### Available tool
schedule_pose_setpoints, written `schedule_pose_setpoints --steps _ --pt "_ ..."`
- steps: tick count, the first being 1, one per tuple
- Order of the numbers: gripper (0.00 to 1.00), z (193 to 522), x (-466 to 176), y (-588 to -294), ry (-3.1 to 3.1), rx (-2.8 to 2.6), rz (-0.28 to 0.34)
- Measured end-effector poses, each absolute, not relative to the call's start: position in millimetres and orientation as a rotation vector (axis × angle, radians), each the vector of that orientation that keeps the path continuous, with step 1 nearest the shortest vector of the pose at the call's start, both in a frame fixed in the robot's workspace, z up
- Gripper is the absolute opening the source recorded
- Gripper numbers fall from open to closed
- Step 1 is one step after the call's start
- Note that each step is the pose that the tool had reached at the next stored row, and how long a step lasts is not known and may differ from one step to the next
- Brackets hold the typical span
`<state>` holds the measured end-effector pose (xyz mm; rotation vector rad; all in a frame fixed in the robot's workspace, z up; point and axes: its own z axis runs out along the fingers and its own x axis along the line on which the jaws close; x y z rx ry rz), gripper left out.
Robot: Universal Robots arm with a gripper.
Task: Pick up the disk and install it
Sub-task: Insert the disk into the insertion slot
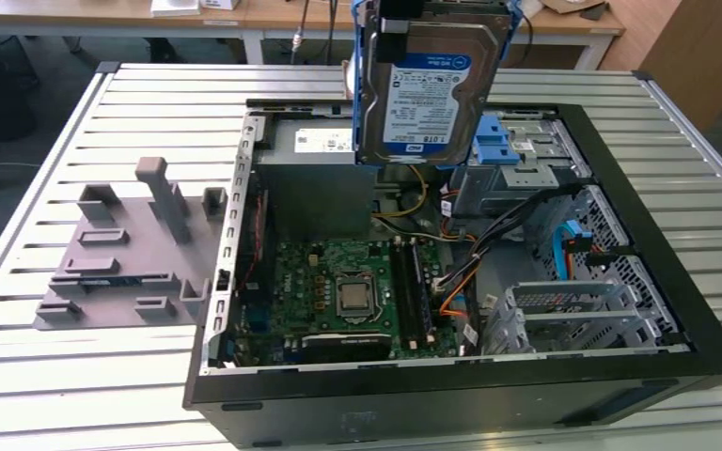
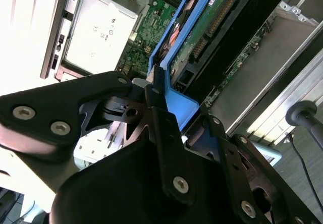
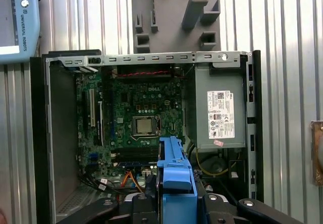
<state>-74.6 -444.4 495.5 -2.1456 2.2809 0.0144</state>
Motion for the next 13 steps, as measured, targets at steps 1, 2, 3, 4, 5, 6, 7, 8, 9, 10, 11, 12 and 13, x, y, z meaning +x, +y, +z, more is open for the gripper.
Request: schedule_pose_setpoints --steps 1,2,3,4,5,6,7,8,9,10,11,12,13 --pt "0.37 495.5 -74.7 -444.4 2.281 -2.146 0.014" --pt "0.37 495.5 -74.7 -444.5 2.282 -2.146 0.013" --pt "0.37 495.5 -74.8 -444.8 2.282 -2.146 0.013" --pt "0.37 495.5 -74.7 -445.2 2.282 -2.146 0.013" --pt "0.37 495.4 -74.7 -445.8 2.282 -2.146 0.013" --pt "0.37 495.4 -74.7 -446.5 2.282 -2.146 0.013" --pt "0.37 495.3 -74.7 -447.6 2.282 -2.146 0.013" --pt "0.37 495.3 -74.7 -448.8 2.282 -2.146 0.013" --pt "0.37 495.2 -74.7 -450.1 2.282 -2.146 0.013" --pt "0.37 495.2 -74.7 -451.6 2.282 -2.146 0.013" --pt "0.37 495.1 -74.7 -453.1 2.282 -2.146 0.013" --pt "0.37 495.0 -74.7 -454.6 2.282 -2.146 0.013" --pt "0.37 495.0 -74.7 -456.1 2.282 -2.146 0.013"
